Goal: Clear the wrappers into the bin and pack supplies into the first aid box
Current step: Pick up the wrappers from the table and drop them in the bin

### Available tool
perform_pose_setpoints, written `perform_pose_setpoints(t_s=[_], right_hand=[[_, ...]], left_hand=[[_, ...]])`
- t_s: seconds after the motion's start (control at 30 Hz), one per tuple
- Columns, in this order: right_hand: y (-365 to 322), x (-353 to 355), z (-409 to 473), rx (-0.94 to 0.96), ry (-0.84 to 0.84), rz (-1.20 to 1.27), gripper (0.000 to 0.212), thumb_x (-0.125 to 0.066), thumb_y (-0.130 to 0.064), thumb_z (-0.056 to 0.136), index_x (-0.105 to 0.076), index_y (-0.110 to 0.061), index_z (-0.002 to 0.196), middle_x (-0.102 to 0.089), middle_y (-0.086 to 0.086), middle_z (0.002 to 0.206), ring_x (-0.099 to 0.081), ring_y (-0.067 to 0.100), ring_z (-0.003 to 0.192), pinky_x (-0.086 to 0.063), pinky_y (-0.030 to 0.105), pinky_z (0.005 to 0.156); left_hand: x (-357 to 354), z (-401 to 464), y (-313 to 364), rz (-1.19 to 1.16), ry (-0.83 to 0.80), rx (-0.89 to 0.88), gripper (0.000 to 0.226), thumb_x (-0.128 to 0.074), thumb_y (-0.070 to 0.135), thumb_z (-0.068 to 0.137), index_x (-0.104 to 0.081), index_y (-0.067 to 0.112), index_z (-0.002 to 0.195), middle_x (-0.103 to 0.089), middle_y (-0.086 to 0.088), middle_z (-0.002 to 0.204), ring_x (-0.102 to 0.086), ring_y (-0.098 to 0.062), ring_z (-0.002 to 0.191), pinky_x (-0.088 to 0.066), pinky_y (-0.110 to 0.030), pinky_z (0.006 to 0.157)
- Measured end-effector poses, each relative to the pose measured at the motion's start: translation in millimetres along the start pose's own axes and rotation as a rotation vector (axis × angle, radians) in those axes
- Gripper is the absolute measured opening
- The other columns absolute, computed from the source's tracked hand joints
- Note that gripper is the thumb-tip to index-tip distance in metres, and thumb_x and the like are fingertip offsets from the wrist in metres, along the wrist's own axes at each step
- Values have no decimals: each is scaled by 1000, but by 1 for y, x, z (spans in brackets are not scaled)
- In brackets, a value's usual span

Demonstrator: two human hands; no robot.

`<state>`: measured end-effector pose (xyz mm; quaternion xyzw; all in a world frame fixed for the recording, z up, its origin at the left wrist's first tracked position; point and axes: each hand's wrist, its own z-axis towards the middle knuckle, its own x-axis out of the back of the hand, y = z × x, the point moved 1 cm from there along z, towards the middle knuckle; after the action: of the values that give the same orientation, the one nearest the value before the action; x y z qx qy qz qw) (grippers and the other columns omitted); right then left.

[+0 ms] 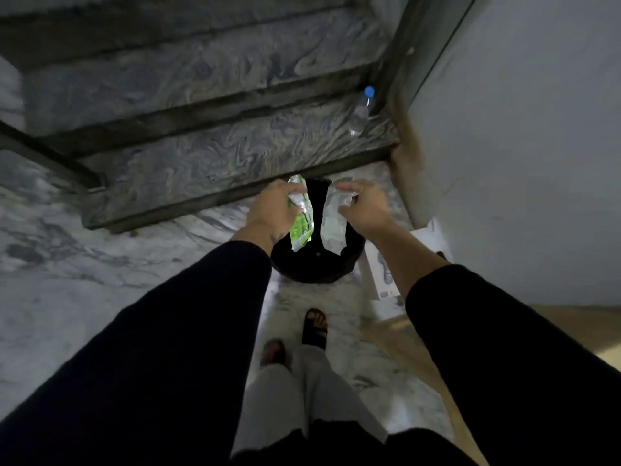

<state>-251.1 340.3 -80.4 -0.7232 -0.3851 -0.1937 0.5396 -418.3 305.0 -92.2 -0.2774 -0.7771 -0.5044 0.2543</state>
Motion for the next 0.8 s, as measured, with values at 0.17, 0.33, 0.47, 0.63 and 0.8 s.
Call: perform_pose_setpoints(t_s=[0.17,0.33,0.47,0.63,0.8], right_hand=[[41,-54,55,-128,-27,32,44,-57,2,80,-68,-24,115,-58,-9,97,-55,4,68,-35,-3,55],[77,-101,88,-129,-139,6,39,-62,-9,87,-61,-24,122,-67,4,119,-64,18,83,-48,22,72],[97,-115,92,-225,-273,-50,47,-63,-12,90,-51,-21,134,-58,8,131,-64,24,102,-44,23,71],[90,-100,87,-214,-269,-112,44,-63,-14,89,-53,-24,130,-58,7,131,-63,22,97,-46,26,73],[63,-56,67,-181,-213,-206,45,-63,-15,88,-52,-26,130,-54,9,135,-58,29,115,-51,36,88]], left_hand=[[-52,57,-41,-11,-41,89,38,-63,7,86,-65,19,122,-57,-10,131,-53,-24,124,-36,-27,106],[-98,92,-79,22,-175,101,40,-59,15,93,-54,25,132,-48,-7,144,-54,-28,122,-45,-36,98],[-110,100,-93,70,-303,131,48,-62,15,92,-47,23,137,-44,-6,146,-50,-27,128,-45,-39,103],[-93,102,-72,131,-314,73,49,-62,18,91,-46,20,138,-45,-8,144,-47,-27,131,-43,-44,105],[-56,96,-27,232,-319,-62,45,-62,17,92,-50,18,136,-50,-6,142,-49,-26,129,-45,-40,104]])
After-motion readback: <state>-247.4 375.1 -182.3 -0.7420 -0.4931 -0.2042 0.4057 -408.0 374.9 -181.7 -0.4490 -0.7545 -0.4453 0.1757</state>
